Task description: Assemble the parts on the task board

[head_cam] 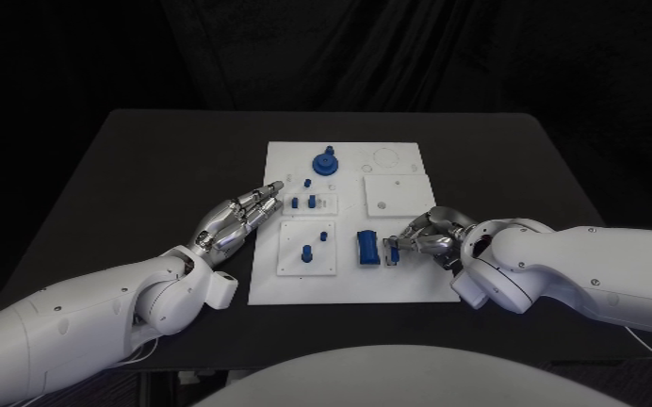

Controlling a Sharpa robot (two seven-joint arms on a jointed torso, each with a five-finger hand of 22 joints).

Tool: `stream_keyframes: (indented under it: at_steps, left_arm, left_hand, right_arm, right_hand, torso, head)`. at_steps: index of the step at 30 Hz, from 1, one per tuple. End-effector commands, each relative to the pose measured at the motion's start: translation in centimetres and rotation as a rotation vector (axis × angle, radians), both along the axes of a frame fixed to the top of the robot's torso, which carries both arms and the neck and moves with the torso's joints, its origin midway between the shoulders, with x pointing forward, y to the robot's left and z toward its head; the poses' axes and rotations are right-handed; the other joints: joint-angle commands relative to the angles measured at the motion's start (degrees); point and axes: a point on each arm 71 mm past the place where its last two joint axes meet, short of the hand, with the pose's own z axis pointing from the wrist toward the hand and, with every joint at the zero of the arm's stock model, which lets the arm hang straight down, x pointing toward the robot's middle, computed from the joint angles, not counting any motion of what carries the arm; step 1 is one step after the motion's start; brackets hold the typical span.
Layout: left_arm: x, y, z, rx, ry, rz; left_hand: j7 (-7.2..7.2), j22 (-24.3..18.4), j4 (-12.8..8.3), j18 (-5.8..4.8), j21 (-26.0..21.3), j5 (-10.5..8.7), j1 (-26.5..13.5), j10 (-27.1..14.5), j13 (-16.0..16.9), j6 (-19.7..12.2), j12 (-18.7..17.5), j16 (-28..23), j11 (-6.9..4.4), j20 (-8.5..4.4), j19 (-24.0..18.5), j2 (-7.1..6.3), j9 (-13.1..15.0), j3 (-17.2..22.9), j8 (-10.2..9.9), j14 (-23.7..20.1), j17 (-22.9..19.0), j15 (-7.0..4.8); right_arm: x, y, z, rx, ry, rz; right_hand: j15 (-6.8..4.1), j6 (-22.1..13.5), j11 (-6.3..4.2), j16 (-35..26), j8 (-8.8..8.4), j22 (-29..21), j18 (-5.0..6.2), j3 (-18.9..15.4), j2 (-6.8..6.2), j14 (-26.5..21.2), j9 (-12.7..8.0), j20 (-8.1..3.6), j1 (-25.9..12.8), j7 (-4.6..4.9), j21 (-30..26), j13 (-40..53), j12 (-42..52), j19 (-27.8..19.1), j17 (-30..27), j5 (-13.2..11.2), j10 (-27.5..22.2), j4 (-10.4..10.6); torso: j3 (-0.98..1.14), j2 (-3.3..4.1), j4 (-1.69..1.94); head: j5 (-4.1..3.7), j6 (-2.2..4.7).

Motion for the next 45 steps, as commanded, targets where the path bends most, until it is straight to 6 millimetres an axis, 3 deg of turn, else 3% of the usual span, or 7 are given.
stream_keyframes:
  at_steps: [1, 8, 20, 26, 32, 37, 45]
  left_arm:
    - [-0.05, -0.19, 0.28, -0.036, -0.026, -0.003]
    - [-0.03, -0.19, 0.27, -0.036, -0.026, -0.004]
    - [0.01, -0.25, 0.23, -0.036, -0.025, -0.005]
    - [0.01, -0.25, 0.22, -0.036, -0.024, -0.006]
    - [0.02, -0.26, 0.20, -0.036, -0.022, -0.007]
    - [0.03, -0.26, 0.18, -0.035, -0.021, -0.008]
    - [0.04, -0.25, 0.16, -0.034, -0.020, -0.008]
  left_hand:
    - [0.12, 0.1, 0.1, 1.08, 0.2, -0.38, 0.5, 0.0, 0.1, 0.3, 0.3, -0.2, 0.32, 0.34, 0.1, 0.02, 0.0, 0.3, 0.2, 0.1, 0.0, 0.33]
    - [0.16, 0.1, 0.1, 1.07, 0.2, -0.45, 0.5, 0.0, 0.1, 0.3, 0.3, -0.2, 0.34, 0.35, 0.1, 0.03, 0.0, 0.3, 0.2, 0.1, 0.0, 0.35]
    - [0.19, 0.1, 0.1, 1.06, 0.2, -0.53, 0.5, 0.0, 0.1, 0.3, 0.2, -0.2, 0.34, 0.37, 0.1, 0.04, 0.0, 0.3, 0.2, 0.1, 0.0, 0.38]
    - [0.19, 0.1, 0.1, 1.06, 0.2, -0.53, 0.5, 0.0, 0.1, 0.3, 0.2, -0.2, 0.34, 0.37, 0.1, 0.04, 0.0, 0.3, 0.2, 0.1, 0.0, 0.38]
    - [0.19, 0.1, 0.1, 1.06, 0.2, -0.53, 0.5, 0.0, 0.1, 0.3, 0.2, -0.2, 0.34, 0.37, 0.1, 0.04, 0.0, 0.3, 0.2, 0.1, 0.0, 0.38]
    - [0.22, 0.1, 0.1, 1.05, 0.2, -0.65, 0.5, 0.0, 0.0, 0.3, 0.2, -0.2, 0.36, 0.40, 0.1, 0.03, 0.0, 0.4, 0.3, 0.1, 0.0, 0.42]
    - [0.25, 0.1, 0.1, 1.04, 0.2, -0.76, 0.5, 0.0, 0.0, 0.4, 0.2, -0.2, 0.38, 0.42, 0.1, 0.03, 0.0, 0.4, 0.3, 0.1, 0.0, 0.44]
  right_arm:
    - [-0.21, -0.02, -0.36, -0.024, 0.037, 0.012]
    - [-0.27, 0.00, -0.57, -0.034, 0.045, 0.022]
    - [-0.25, 0.05, -0.64, -0.036, 0.046, 0.029]
    - [-0.16, 0.17, -0.51, -0.043, 0.021, 0.045]
    - [-0.03, 0.28, -0.30, -0.048, -0.016, 0.062]
    - [0.08, 0.31, -0.10, -0.053, -0.051, 0.074]
    - [0.14, 0.30, 0.02, -0.054, -0.071, 0.081]
  right_hand:
    - [0.18, 0.1, -0.08, 0.3, -0.31, 14.9, -0.34, -0.2, 0.01, 6.0, 0.0, 0.16, -0.5, 0.43, 0.1, 15.1, 0.1, 5.9, 15.1, -0.6, 6.0, 0.3]
    - [0.25, -0.1, 0.00, 0.3, -0.76, 14.9, -0.32, -0.6, 0.00, 6.0, 0.1, 0.22, -0.8, 0.54, 0.0, 15.1, 0.1, 5.8, 15.1, -1.9, 6.0, 0.5]
    - [0.56, -0.2, 0.34, 0.3, -1.93, 14.9, -0.28, -3.0, 0.00, 6.0, 0.5, 0.51, -2.8, 0.92, -0.1, 15.1, 0.1, 5.7, 15.1, -8.3, 6.0, 2.0]
    - [0.83, -0.9, 0.64, 0.3, -2.13, 14.8, -0.21, -5.3, -0.17, 6.0, 1.1, 0.76, -4.3, 1.24, -0.3, 15.1, 0.1, 5.6, 15.1, -14.6, 6.0, 2.7]
    - [0.94, -1.6, 0.77, 0.3, -1.85, 14.7, -0.15, -7.1, -0.26, 6.0, 1.6, 0.90, -5.2, 1.37, -0.5, 15.1, 0.1, 5.5, 15.1, -18.0, 6.0, 2.9]
    - [1.00, -2.5, 0.82, 0.3, -0.60, 14.5, -0.03, -8.9, -0.03, 6.0, 2.5, 0.99, -6.5, 1.37, -0.9, 15.1, 0.1, 5.3, 15.1, -20.3, 6.0, 3.1]
    - [0.33, -2.9, 0.03, 0.3, 4.97, 14.3, 0.17, -11.4, 0.75, 6.0, 6.4, 0.43, -8.0, 0.44, -1.6, 15.1, 0.1, 4.9, 15.1, -21.3, 6.0, 3.1]
  torso:
    - [-0.01, -0.02, -0.05]
    - [-0.03, -0.05, 0.00]
    - [-0.02, -0.02, -0.02]
    - [-0.02, -0.01, 0.00]
    - [0.00, -0.02, 0.01]
    - [-0.01, -0.03, 0.00]
    - [-0.03, -0.03, -0.03]
  head:
    - [0.17, -0.01]
    - [0.21, -0.01]
    - [0.23, -0.01]
    - [0.20, -0.01]
    - [0.21, -0.01]
    - [0.28, -0.01]
    - [0.39, -0.01]
